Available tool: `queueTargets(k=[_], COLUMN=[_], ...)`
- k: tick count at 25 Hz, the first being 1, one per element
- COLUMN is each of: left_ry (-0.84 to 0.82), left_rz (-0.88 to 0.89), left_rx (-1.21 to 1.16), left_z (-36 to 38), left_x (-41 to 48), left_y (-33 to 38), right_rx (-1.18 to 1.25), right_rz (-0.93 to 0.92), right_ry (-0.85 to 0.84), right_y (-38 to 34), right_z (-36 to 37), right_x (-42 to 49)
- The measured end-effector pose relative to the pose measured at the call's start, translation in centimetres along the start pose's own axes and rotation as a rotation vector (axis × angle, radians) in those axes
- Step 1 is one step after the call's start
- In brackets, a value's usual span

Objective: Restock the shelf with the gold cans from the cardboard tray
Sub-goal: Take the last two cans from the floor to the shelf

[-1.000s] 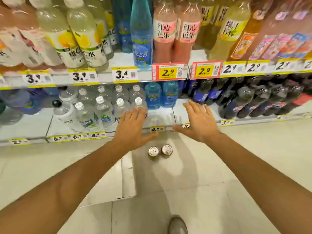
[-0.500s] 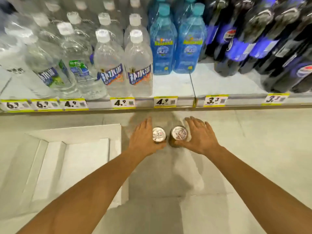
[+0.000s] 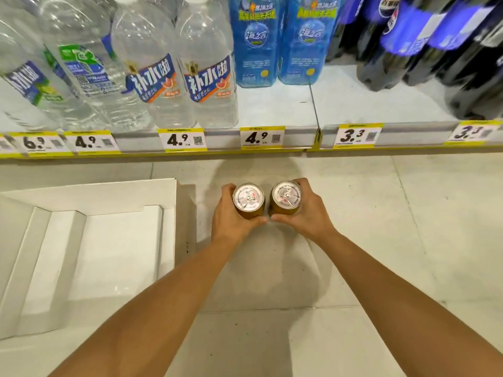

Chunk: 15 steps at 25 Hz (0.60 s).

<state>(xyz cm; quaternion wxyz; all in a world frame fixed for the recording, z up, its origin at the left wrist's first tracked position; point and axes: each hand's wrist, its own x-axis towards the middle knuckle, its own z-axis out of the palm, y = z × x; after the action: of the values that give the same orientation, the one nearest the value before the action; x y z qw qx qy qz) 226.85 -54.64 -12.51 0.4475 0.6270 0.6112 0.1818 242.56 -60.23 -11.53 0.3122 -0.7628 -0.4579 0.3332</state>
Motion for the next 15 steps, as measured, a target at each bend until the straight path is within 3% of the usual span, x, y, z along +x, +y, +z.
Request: queueTargets(k=[8, 15], left_ry=[0.043, -0.005], left_rz=[0.087, 0.223], left_rx=[-0.136, -0.251], left_z=[-1.6, -14.2], left_x=[-0.6, -6.8], left_y=[2.6, 17.6], right_rx=[-0.043, 0.061], right_rz=[-0.022, -0.034], right_ry=[0.09, 0.198], right_y=[-2.3, -18.7], right_z=[-2.0, -14.2], right_x=[-0.8, -5.3])
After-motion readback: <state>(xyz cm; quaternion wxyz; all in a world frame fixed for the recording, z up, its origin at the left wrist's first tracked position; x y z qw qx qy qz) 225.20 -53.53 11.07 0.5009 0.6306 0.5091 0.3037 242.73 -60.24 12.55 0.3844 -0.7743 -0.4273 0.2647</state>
